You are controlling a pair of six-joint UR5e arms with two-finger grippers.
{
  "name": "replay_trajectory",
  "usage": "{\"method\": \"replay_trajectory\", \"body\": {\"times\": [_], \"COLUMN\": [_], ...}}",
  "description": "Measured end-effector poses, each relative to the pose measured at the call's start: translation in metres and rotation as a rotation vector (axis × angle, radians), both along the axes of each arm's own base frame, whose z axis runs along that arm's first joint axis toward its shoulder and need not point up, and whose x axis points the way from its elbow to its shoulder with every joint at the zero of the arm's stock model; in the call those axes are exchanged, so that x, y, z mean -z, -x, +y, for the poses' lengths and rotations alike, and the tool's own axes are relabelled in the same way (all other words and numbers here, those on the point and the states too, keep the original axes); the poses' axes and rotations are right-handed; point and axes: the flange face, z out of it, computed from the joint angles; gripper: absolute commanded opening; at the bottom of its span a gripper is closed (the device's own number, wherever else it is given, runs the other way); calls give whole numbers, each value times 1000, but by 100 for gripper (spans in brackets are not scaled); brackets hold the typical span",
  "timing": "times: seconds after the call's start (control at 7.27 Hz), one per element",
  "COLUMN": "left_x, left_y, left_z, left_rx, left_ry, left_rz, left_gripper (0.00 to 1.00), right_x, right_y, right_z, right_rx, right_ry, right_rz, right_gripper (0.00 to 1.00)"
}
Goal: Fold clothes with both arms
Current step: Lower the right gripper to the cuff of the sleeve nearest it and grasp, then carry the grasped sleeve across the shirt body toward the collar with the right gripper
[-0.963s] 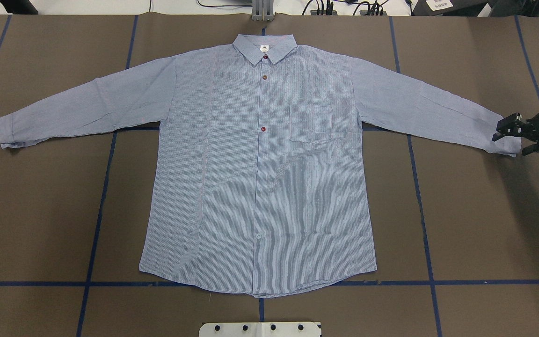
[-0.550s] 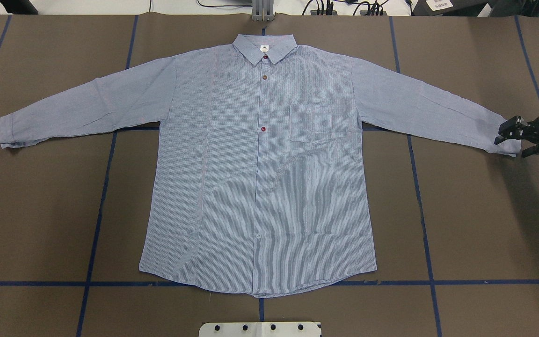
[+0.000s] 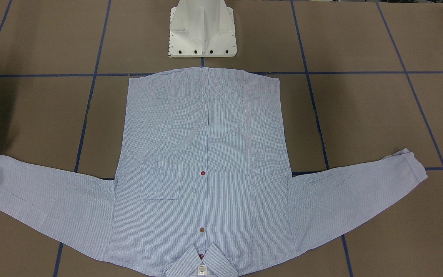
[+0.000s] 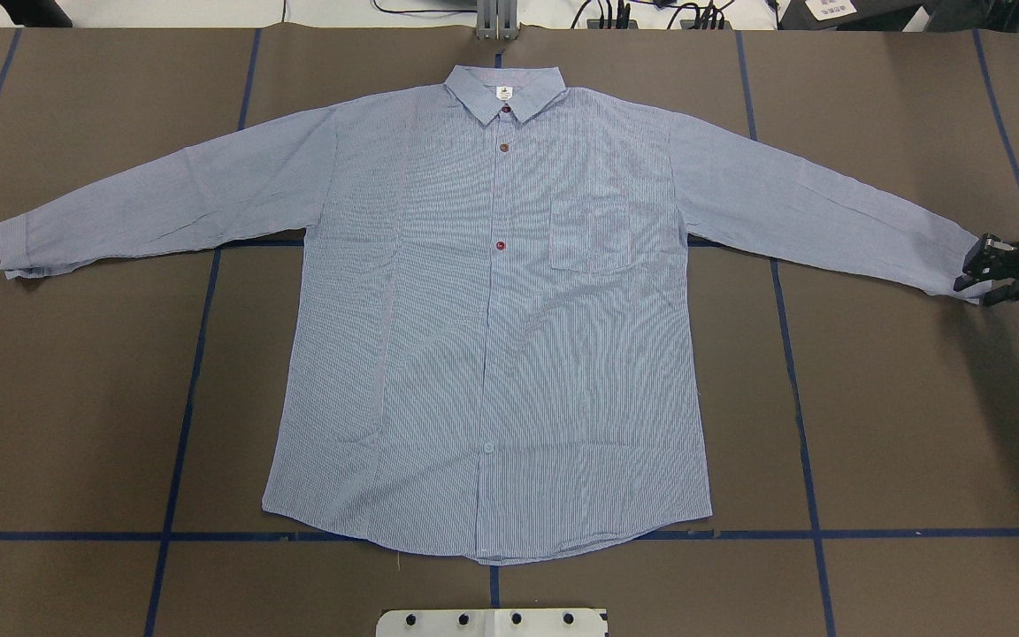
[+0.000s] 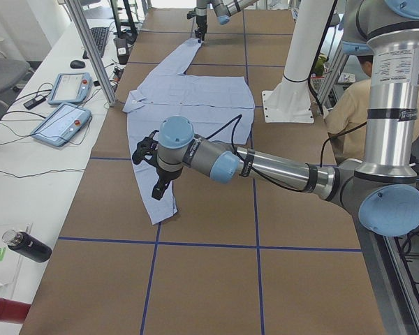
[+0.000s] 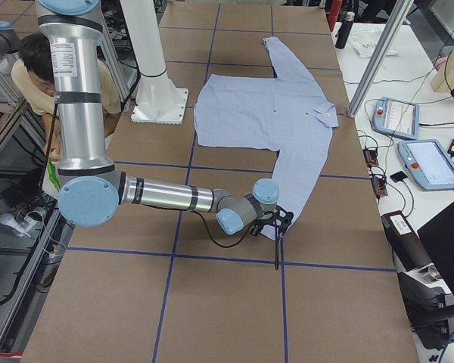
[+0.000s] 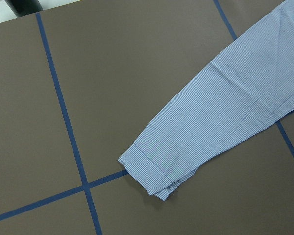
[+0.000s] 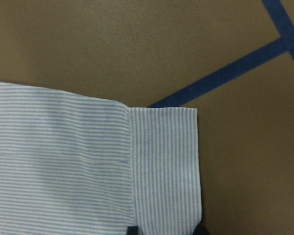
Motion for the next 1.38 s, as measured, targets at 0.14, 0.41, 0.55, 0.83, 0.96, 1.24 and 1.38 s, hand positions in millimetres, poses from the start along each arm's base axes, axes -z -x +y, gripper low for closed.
{"method": "replay_trajectory", "body": {"times": [0.14, 0.41, 0.55, 0.83, 0.96, 1.24, 1.38], "left_x": [0, 1, 1, 3, 5, 6, 6], "left_y": [0, 0, 0, 0, 0, 0, 0], "left_z": [0, 0, 0, 0, 0, 1, 1], "left_rx": [0, 0, 0, 1, 1, 1, 1], "left_ry": [0, 0, -1, -4, -7, -10, -10], "left_rz": [0, 0, 0, 1, 1, 1, 1], "left_gripper": [99, 99, 99, 99, 99, 99, 99], "right_x": [2, 10, 25, 89, 136, 269, 336], "right_y": [0, 0, -2, -4, 13, 92, 141], "right_z": [-1, -2, -5, -19, -37, -80, -88], "right_rx": [-6, -10, -17, -39, -47, -56, -49], "right_ry": [0, -11, -36, -133, -166, -162, -168], "right_rz": [0, -4, -16, -48, -45, -2, 24], "right_gripper": [0, 0, 0, 0, 0, 0, 0]}}
